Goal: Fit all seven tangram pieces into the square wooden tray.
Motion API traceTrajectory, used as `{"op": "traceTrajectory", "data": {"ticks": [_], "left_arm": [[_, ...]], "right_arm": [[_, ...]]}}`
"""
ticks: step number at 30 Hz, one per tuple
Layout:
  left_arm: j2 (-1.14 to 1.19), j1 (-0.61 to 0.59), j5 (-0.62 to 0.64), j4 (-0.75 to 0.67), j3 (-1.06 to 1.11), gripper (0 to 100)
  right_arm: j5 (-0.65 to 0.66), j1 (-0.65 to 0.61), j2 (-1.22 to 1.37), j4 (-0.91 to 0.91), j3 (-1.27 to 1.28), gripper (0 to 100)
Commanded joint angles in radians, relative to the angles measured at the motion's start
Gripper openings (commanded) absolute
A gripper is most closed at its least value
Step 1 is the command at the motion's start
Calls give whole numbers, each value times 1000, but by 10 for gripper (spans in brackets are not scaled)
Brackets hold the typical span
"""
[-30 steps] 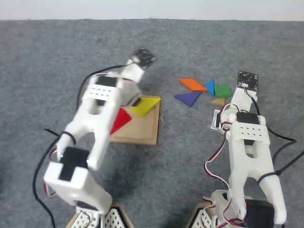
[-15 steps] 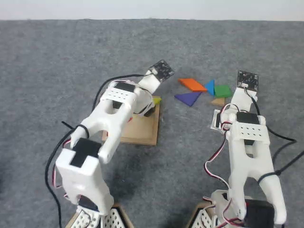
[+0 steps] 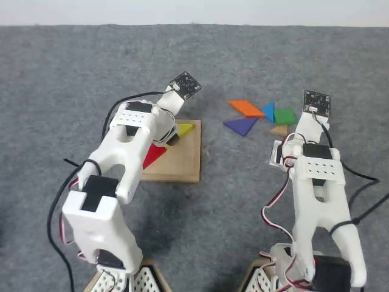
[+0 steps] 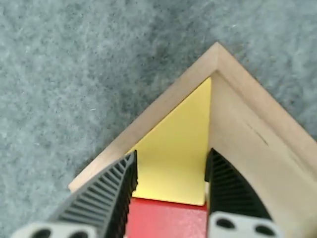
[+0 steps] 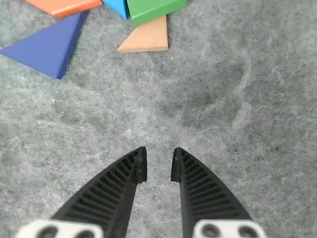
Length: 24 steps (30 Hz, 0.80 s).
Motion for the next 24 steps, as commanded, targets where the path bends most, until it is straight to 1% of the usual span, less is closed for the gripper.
{"op": "traceTrajectory", "data": {"ticks": [1, 4, 6, 8, 9, 11, 13, 17, 24], "left_arm": [[-72, -25, 11, -18, -8, 209], [-195, -71, 84, -17, -8, 210], [-285, -129, 146, -14, -4, 210], [-347, -204, 209, 28, -2, 210], [-353, -238, 218, 52, -2, 210], [-342, -298, 193, 92, -1, 210], [-313, -334, 155, 101, 16, 210], [-229, -336, 110, 63, 61, 210], [-81, -273, 104, 57, 67, 210]], "right_arm": [[8, -8, 1, -18, -5, 101], [8, -8, 1, -18, -5, 101], [9, -8, 1, -18, -5, 101], [9, -8, 1, -18, -5, 101], [9, -8, 1, -16, -5, 101], [9, -8, 1, -18, -5, 101], [9, -8, 1, -18, -5, 101], [9, -8, 1, -16, -5, 101], [9, -8, 1, -13, -5, 101]]}}
